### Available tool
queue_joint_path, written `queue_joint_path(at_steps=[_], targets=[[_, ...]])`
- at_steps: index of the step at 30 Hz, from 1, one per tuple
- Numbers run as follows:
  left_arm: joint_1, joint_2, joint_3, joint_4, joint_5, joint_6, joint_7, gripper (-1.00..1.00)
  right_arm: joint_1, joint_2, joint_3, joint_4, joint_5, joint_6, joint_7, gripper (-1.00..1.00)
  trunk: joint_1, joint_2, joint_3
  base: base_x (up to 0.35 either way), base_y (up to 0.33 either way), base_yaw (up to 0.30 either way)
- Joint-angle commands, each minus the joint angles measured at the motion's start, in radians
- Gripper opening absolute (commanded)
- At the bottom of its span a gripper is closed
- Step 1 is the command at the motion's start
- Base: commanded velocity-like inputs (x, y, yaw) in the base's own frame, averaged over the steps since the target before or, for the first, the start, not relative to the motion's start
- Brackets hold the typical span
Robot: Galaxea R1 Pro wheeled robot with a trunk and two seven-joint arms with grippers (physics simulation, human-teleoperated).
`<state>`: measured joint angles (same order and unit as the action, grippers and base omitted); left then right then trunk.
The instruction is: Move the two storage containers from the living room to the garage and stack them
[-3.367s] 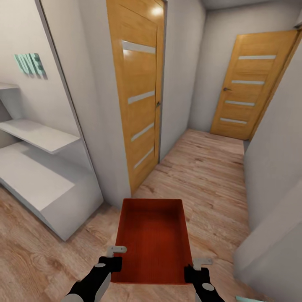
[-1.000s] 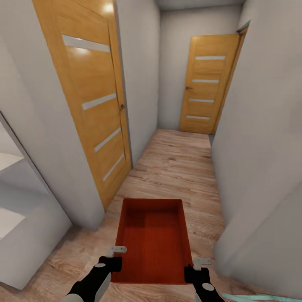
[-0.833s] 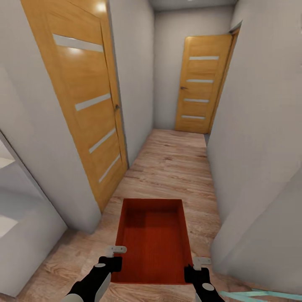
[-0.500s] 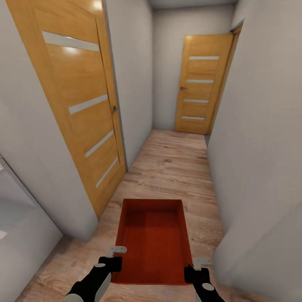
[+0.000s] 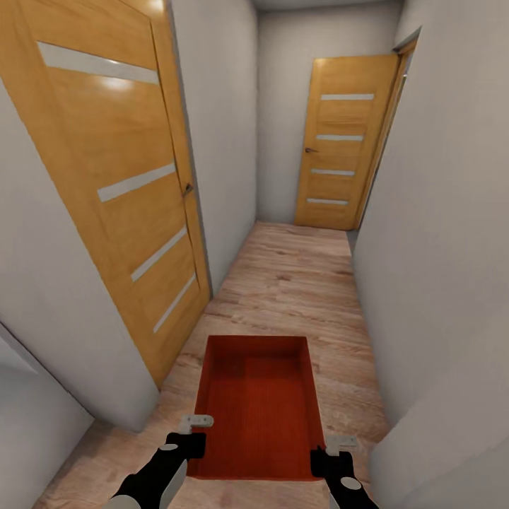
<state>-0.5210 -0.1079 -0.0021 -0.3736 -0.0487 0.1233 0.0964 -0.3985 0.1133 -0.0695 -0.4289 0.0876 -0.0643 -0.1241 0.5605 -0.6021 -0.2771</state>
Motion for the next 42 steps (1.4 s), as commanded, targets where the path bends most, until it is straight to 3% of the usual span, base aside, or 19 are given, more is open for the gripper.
queue_joint_path(at_steps=[1,16,42], targets=[[-0.001,-0.007,-0.012,-0.005,0.0,0.006,-0.033,-1.0,0.0,0.002,-0.009,0.004,0.003,0.006,-0.019,-1.0,0.001,-0.001,-0.001,0.337,0.0,-0.091],[-0.001,-0.007,-0.012,-0.005,0.0,0.004,-0.033,-1.0,0.0,0.003,-0.009,0.004,0.003,0.006,-0.019,-1.0,0.001,-0.001,-0.001,0.336,0.0,-0.244],[-0.001,-0.007,-0.012,-0.005,0.0,0.003,-0.033,-1.0,0.0,0.002,-0.009,0.004,0.003,0.006,-0.019,-1.0,0.001,-0.001,-0.001,0.336,0.0,-0.009]])
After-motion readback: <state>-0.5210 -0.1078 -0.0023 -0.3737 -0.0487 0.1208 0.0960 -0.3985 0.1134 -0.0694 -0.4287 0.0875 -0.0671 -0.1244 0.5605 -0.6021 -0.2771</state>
